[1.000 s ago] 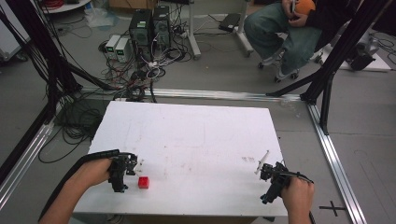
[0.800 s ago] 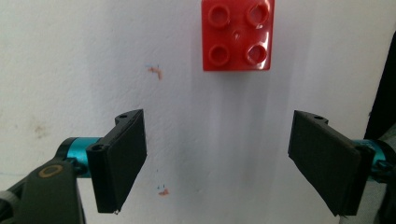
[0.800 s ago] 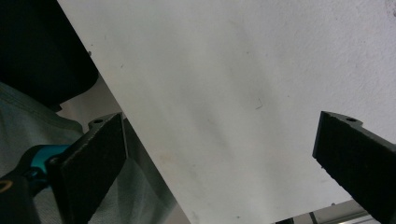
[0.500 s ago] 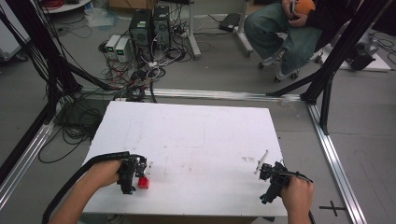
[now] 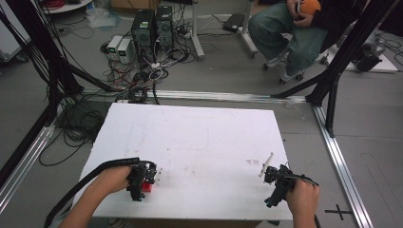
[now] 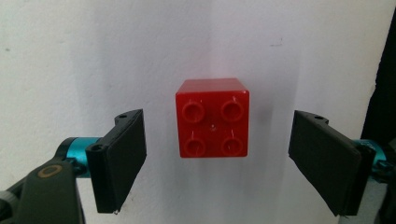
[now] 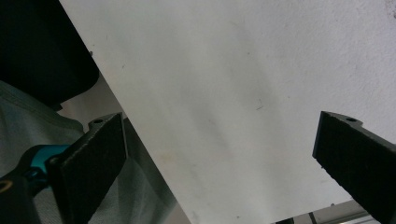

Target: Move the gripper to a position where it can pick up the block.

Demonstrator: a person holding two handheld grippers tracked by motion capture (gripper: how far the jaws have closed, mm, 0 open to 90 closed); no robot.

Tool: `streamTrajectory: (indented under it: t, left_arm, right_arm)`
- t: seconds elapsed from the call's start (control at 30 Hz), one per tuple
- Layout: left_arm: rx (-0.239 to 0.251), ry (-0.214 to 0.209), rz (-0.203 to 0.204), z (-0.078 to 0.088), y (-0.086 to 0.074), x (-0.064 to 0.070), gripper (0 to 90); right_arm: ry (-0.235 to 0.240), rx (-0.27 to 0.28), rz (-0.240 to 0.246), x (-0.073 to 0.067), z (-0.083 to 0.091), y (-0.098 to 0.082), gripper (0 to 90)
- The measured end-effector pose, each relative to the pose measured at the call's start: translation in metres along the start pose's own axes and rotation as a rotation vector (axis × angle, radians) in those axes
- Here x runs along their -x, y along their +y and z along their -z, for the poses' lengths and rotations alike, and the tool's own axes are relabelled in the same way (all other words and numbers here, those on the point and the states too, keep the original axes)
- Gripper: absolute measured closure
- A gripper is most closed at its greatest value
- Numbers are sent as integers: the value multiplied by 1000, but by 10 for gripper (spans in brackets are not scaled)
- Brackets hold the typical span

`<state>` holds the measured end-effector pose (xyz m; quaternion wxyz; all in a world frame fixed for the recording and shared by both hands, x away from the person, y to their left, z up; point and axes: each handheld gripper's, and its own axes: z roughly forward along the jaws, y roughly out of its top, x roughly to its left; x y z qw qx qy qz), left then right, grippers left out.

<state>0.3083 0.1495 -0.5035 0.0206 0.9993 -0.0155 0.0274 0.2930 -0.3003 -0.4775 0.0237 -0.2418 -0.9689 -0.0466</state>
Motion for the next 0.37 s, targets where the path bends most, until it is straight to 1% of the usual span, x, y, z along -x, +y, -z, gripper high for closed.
streamTrajectory:
  t: [0.17, 0.37]
  left_arm:
    - [-5, -10, 5, -2, 1, -1, 195]
    - [-3, -7, 9, 2, 0, -1, 195]
  right_arm:
    - [1, 4, 0, -1, 1, 0, 22]
    - [-3, 10, -5, -1, 3, -1, 22]
